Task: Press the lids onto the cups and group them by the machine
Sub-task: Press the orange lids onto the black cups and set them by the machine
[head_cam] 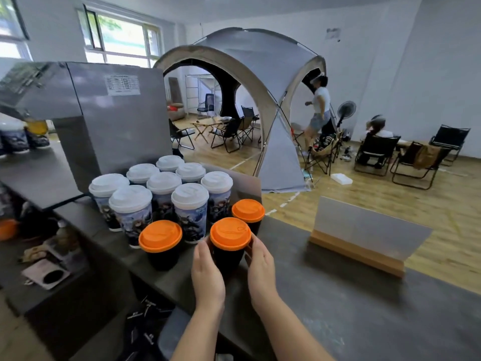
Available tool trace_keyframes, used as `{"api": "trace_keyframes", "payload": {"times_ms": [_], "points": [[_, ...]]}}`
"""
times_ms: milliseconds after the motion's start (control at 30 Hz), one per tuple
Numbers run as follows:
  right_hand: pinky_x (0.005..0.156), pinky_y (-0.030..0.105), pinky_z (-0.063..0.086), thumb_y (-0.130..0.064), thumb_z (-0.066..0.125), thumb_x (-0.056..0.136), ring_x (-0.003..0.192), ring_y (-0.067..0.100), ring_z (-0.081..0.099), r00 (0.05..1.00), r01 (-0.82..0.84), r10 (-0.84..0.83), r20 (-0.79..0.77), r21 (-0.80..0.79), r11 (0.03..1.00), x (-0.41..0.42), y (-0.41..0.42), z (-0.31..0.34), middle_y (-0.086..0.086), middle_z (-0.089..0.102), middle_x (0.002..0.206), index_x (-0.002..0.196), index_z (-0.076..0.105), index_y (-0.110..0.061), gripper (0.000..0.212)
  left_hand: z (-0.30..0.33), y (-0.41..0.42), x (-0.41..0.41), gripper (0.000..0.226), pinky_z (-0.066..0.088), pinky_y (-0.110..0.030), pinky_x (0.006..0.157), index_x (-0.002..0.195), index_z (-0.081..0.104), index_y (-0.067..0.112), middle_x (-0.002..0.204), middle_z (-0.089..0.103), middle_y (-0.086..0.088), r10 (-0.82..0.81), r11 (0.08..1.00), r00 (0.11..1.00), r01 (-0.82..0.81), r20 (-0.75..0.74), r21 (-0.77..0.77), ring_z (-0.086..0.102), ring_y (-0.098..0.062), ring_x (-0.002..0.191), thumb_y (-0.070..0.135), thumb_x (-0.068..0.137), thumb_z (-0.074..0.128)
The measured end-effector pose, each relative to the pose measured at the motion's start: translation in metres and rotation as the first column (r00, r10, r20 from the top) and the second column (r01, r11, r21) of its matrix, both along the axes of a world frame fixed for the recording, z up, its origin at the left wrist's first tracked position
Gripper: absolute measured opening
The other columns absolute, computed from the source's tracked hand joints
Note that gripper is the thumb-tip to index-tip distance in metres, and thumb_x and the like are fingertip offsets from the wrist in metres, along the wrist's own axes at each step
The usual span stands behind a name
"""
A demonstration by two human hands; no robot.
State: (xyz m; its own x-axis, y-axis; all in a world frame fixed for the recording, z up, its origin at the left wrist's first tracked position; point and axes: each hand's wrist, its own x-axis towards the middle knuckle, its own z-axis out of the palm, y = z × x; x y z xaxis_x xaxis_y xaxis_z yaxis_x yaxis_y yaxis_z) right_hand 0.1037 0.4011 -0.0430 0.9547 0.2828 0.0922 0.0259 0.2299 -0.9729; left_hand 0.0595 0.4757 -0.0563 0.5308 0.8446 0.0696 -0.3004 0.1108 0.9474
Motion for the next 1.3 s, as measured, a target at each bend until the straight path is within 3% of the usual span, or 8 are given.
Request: {"api": "trace_keyframes", "payload": {"times_ms": [67,267,533,633,733,933,1100,1300], "points": [[0.097,0.013,0.044,-0.023,0.031,0.107,0.115,-0.006,0.057,1.000,-0.026,0.026,0.001,0.006,1.000,0.003,0.010,-0.003,-0.017,0.065,0.120,0.124,0.060,-0.031,0.035,-0.006,0.017,0.005,0.074,0.038,-0.043,0.113,0.128,0.063,0.025,0.128,0.066,0.005,-0.067,0.995,0.997,0.069,0.030,-0.068,0.056,-0.013,0.126,0.077,0.083,0.033],[0.112,0.026,0.034,-0.031,0.028,0.107,0.129,-0.001,0.048,0.994,-0.104,0.103,-0.018,-0.051,0.993,0.012,0.021,-0.015,-0.015,0.059,0.134,0.135,0.055,-0.030,0.039,-0.012,0.039,0.016,0.089,0.035,-0.045,0.115,0.132,0.060,0.030,0.133,0.063,0.006,-0.147,0.977,0.989,0.150,0.027,-0.151,0.053,-0.013,0.130,0.090,0.072,0.035],[0.096,0.008,0.040,-0.026,0.024,0.108,0.121,-0.008,0.052,0.995,-0.091,0.094,0.036,-0.096,0.991,0.009,0.020,-0.022,-0.018,0.059,0.130,0.133,0.051,-0.032,0.038,-0.028,0.050,0.024,0.110,0.030,-0.044,0.118,0.139,0.053,0.032,0.142,0.055,0.008,-0.177,0.972,0.984,0.172,-0.019,-0.161,0.046,-0.011,0.136,0.102,0.055,0.036],[0.100,0.017,0.042,-0.029,0.027,0.107,0.122,-0.003,0.054,0.998,-0.047,0.050,0.029,-0.095,0.994,0.010,0.022,-0.024,-0.018,0.062,0.126,0.128,0.055,-0.035,0.035,-0.026,0.048,0.022,0.110,0.030,-0.044,0.118,0.139,0.053,0.033,0.144,0.054,0.008,-0.188,0.974,0.982,0.183,-0.023,-0.131,0.044,-0.010,0.137,0.102,0.056,0.034],[0.109,0.030,0.040,-0.035,0.029,0.106,0.126,0.003,0.052,0.999,-0.032,0.036,0.033,-0.097,0.995,0.010,0.021,-0.026,-0.011,0.061,0.132,0.132,0.053,-0.031,0.037,-0.018,0.044,0.017,0.096,0.030,-0.044,0.119,0.140,0.052,0.034,0.145,0.053,0.008,-0.201,0.975,0.979,0.195,-0.038,-0.110,0.043,-0.010,0.137,0.093,0.068,0.031],[0.113,0.030,0.033,-0.030,0.026,0.107,0.132,0.013,0.047,0.999,0.033,-0.033,-0.021,-0.040,0.999,0.012,0.003,-0.018,-0.001,0.051,0.143,0.142,0.047,-0.020,0.042,-0.005,0.025,-0.002,0.074,0.028,-0.043,0.119,0.142,0.050,0.028,0.148,0.049,0.004,-0.033,0.987,0.996,0.020,-0.080,-0.159,0.041,-0.013,0.139,0.070,0.087,0.023],[0.116,0.032,0.032,-0.029,0.026,0.107,0.129,0.013,0.050,0.996,0.076,-0.074,-0.046,0.054,0.996,0.011,-0.032,0.002,-0.001,0.053,0.139,0.141,0.048,-0.015,0.043,0.022,-0.033,-0.022,0.046,0.027,-0.023,0.111,0.145,0.047,0.017,0.145,0.048,0.008,0.144,0.989,0.990,-0.144,-0.005,-0.041,0.041,-0.005,0.135,0.033,0.107,0.027],[0.106,0.021,0.037,-0.024,0.025,0.107,0.125,0.012,0.052,0.975,0.220,-0.221,-0.002,0.114,0.969,0.007,-0.126,0.015,-0.003,0.054,0.134,0.139,0.049,-0.015,0.041,0.046,-0.122,-0.006,0.051,0.029,-0.022,0.113,0.144,0.047,0.014,0.145,0.050,0.005,0.012,0.993,0.993,-0.025,0.118,0.112,0.042,-0.003,0.135,0.035,0.102,0.027]]}}
